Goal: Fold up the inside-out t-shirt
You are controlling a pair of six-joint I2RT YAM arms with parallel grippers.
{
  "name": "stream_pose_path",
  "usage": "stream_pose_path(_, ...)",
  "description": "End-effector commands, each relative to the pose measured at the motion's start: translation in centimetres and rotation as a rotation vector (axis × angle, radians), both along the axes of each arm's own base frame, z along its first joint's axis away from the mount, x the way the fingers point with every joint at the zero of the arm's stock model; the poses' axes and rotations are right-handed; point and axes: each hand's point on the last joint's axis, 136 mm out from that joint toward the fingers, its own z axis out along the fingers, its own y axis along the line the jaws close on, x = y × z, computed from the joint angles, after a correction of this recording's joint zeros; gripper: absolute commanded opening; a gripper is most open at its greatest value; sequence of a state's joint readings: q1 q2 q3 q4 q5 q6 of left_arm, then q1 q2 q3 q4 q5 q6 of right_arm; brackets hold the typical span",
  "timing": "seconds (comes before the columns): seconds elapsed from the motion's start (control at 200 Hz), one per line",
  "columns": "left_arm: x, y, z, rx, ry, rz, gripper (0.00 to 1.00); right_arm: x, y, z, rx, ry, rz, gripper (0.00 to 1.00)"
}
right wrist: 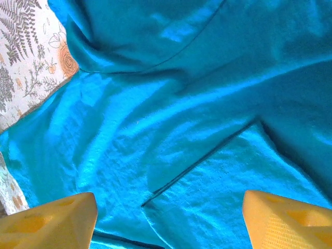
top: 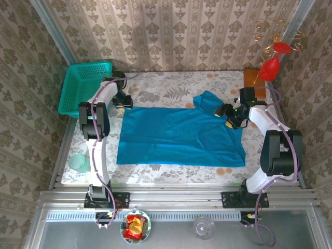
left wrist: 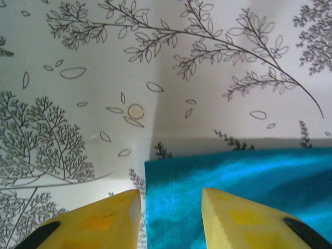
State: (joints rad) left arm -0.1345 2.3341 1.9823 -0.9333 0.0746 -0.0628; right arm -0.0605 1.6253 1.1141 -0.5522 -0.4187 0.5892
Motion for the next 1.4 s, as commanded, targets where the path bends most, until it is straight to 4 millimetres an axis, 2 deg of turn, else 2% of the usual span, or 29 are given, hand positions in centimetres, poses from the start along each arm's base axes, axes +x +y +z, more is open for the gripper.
stream_pose_path(0.0, -0.2, 0.3, -0.5, -0.007, 0.046, -0.022, 0.37, 0.2, 0.7, 0.2, 0.015, 0.017, 0.022, 0.76)
stream_pose_path(0.27, 0.3, 0.3, -1.6, 0.001, 0.063, -0.031, 0.33, 0.6, 0.7, -0.3, 0.005, 0.033, 0.029, 0.75)
stream_pose_path(0.55, 0.1, 0.3, -1.6, -0.022, 0.076, -0.042, 0.18, 2.4, 0.0, -0.6, -0.039, 0.024, 0.037, 0.75)
stream_pose_path(0.615, 0.1, 0.2, -1.5, -0.025, 0.073, -0.043, 0.17, 3.5, -0.6, -0.8, -0.079, 0.008, 0.047, 0.75)
stream_pose_path(0.79, 0.3, 0.2, -1.1, -0.028, 0.058, -0.048, 0.04, 7.1, -2.3, -2.0, -0.223, -0.008, 0.134, 0.71)
stream_pose_path(0.995, 0.4, 0.0, -0.5, -0.033, 0.037, -0.052, 0.01, 12.1, -3.4, -3.2, -0.395, -0.064, 0.343, 0.61)
stream_pose_path(1.08, 0.5, 0.1, -0.4, -0.03, 0.035, -0.052, 0.01, 13.7, -2.9, -3.9, -0.452, -0.077, 0.452, 0.56)
stream_pose_path(1.225, 0.3, 0.0, -0.5, -0.032, 0.043, -0.056, 0.01, 16.5, -0.4, -4.0, -0.471, -0.168, 0.636, 0.51)
stream_pose_path(1.34, 0.1, 0.0, -0.4, -0.028, 0.044, -0.067, 0.01, 18.7, 0.1, -4.2, -0.476, -0.194, 0.679, 0.42)
stream_pose_path(1.395, 0.1, 0.2, -0.4, -0.02, 0.043, -0.067, 0.01, 19.6, 0.1, -4.5, -0.488, -0.193, 0.683, 0.42)
